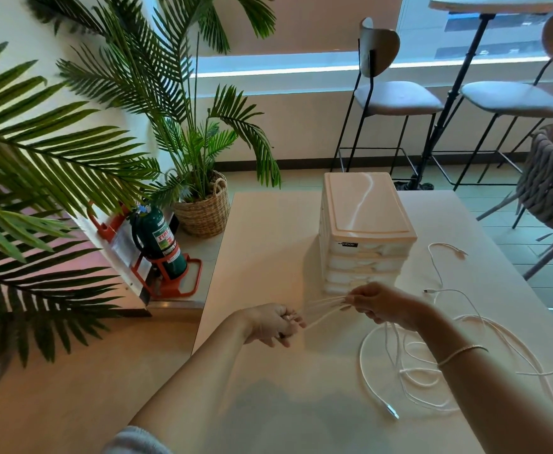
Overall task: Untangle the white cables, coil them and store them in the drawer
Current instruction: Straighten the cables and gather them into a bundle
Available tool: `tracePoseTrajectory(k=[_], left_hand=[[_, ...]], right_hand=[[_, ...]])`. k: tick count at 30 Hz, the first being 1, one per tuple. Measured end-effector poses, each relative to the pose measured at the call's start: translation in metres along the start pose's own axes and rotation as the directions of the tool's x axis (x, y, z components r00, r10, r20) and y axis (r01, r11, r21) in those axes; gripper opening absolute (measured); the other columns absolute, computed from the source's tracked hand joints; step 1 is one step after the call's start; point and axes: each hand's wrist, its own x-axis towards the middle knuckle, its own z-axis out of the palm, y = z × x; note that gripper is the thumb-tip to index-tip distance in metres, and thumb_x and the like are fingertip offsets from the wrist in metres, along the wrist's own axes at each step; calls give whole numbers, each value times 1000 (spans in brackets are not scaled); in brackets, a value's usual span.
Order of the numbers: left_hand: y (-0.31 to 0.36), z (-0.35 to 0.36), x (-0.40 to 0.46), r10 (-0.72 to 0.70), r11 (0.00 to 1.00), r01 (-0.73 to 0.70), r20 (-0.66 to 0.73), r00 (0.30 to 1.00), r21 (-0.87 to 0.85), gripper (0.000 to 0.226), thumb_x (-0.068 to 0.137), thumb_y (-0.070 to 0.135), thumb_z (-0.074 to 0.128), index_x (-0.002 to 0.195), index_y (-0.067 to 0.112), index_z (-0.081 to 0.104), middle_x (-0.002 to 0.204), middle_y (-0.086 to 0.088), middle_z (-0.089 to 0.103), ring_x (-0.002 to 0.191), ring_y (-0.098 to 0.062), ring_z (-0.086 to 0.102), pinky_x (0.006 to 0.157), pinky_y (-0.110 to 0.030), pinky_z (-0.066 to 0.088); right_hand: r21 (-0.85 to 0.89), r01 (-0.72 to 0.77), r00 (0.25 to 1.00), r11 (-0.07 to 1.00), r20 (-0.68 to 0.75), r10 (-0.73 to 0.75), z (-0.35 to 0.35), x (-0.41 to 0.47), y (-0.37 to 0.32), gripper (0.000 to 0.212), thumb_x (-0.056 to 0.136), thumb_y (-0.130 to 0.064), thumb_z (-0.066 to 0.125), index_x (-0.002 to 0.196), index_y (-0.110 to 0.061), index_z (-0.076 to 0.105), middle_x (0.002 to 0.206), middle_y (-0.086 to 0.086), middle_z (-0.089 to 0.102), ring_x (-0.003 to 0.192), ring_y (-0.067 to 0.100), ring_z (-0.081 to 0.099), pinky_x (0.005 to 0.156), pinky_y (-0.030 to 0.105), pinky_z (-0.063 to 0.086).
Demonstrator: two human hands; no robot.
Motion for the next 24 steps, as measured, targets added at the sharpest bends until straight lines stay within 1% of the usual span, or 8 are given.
tracePoseTrajectory(k=[2, 5, 7, 9, 12, 15, 18, 24], left_hand=[[6, -1, -2, 2, 998, -8, 90, 996, 59, 19, 78, 3, 56, 93, 14, 56, 78, 3, 54, 63, 1, 54, 62, -14, 38], [21, 6, -4, 57, 991, -82, 212, 976, 109, 24, 71, 20, 63, 89, 4, 59, 62, 12, 62, 53, 6, 53, 53, -7, 39], [34, 12, -3, 78, 992, -91, 136, 988, 85, 27, 93, 28, 52, 105, 4, 58, 68, 18, 65, 63, 6, 56, 53, -5, 40], [40, 18, 2, 144, 990, -144, 31, 989, -8, 42, 97, 42, 38, 115, 8, 55, 87, 8, 62, 83, -13, 54, 65, -17, 43], [40, 25, 8, 209, 975, -214, -79, 975, -57, 43, 95, 48, 30, 87, 18, 59, 70, 2, 59, 76, -24, 49, 65, -30, 38], [35, 30, 14, 216, 972, -224, -117, 969, -67, 37, 100, 35, 34, 73, 16, 51, 63, -1, 46, 57, -14, 43, 57, -23, 36], [33, 30, 17, 220, 969, -233, -147, 964, -79, 33, 101, 25, 35, 72, 17, 48, 62, 3, 41, 55, -10, 36, 51, -17, 34], [27, 17, 20, 258, 960, -215, -258, 931, 181, 30, 100, 27, 38, 71, 25, 48, 66, 9, 45, 56, -5, 37, 49, -12, 30]], right_hand=[[-9, 24, 1000, 1000, -14, -24, 2, 2, -2, 28, 96, -11, 44, 76, -14, 63, 57, -4, 33, 45, 4, 26, 45, 17, 20], [-26, 47, 999, 999, -15, -48, 6, 5, -6, 28, 96, -11, 45, 74, -16, 63, 57, -5, 35, 43, 3, 27, 44, 16, 21], [-32, 53, 999, 998, -7, -53, 7, 6, -8, 27, 96, -11, 45, 75, -15, 62, 57, -5, 35, 44, 3, 27, 43, 16, 21], [-41, 53, 999, 998, -12, -53, 8, 6, -10, 24, 95, -11, 45, 76, -11, 60, 58, -3, 35, 46, 5, 28, 44, 17, 22], [-58, 62, 997, 996, -37, -64, 9, 8, -10, 20, 95, -11, 46, 83, -5, 61, 59, -3, 36, 48, 6, 29, 45, 18, 23], [-130, 43, 997, 991, -52, -51, 8, 9, -9, 24, 94, -17, 49, 83, -2, 64, 58, -2, 37, 47, 7, 29, 47, 20, 23], [-195, -1, 998, 981, -62, -11, 6, 8, -11, 30, 94, -25, 50, 69, -16, 64, 51, -5, 40, 43, 8, 31, 43, 18, 25], [-200, -94, 994, 975, 35, 103, 12, 12, -12, 28, 96, -17, 45, 75, -15, 65, 51, -4, 45, 35, 6, 33, 40, 20, 26]])
